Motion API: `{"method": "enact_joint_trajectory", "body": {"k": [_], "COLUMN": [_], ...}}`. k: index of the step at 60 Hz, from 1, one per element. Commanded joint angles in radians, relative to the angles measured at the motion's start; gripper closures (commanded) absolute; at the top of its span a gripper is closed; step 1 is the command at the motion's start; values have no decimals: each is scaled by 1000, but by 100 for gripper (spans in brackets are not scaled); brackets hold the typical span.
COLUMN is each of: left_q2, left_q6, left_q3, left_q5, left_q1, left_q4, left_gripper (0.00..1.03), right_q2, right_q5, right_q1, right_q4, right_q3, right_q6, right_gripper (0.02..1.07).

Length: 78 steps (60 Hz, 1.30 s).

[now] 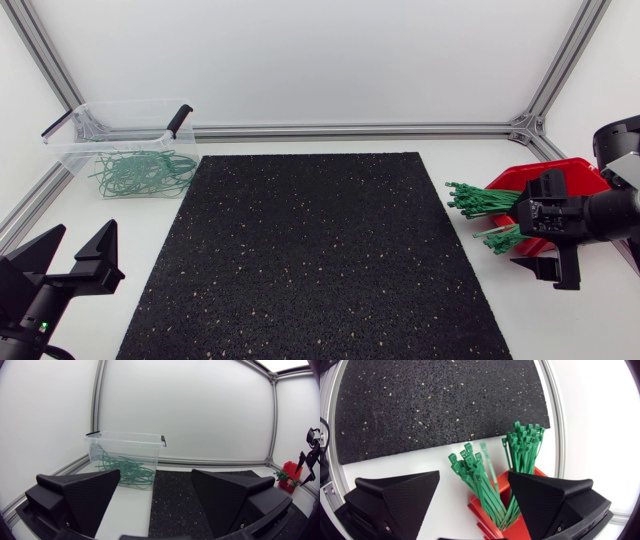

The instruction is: Take a green cable tie from the red box, thread the tail through the head to close it, then place it in the transparent bin on the left.

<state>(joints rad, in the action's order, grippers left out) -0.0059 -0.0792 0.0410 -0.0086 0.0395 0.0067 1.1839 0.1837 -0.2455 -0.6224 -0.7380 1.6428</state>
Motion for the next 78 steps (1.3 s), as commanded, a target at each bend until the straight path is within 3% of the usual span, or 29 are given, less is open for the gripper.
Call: {"method": "enact_joint_trajectory", "body": {"k": [1, 23, 54, 78], "left_q2": [9, 11, 11, 11], "left_q6": [-19, -19, -19, -19], "left_q3": [-39, -39, -38, -39], "left_q5": [-5, -5, -5, -5], "left_q1": [8, 7, 3, -1], "left_q4": [-22, -22, -25, -25], "left_gripper": [4, 4, 4, 4], "right_q2": [-17, -49, 178, 164], "right_q5": [11, -18, -96, -70], "right_q1": [-17, -92, 22, 37], "right_q4": [-10, -252, 82, 121], "right_q3": [-35, -11, 35, -26], "right_q6": [5, 166, 63, 15], "right_gripper": [7, 8, 9, 9]}}
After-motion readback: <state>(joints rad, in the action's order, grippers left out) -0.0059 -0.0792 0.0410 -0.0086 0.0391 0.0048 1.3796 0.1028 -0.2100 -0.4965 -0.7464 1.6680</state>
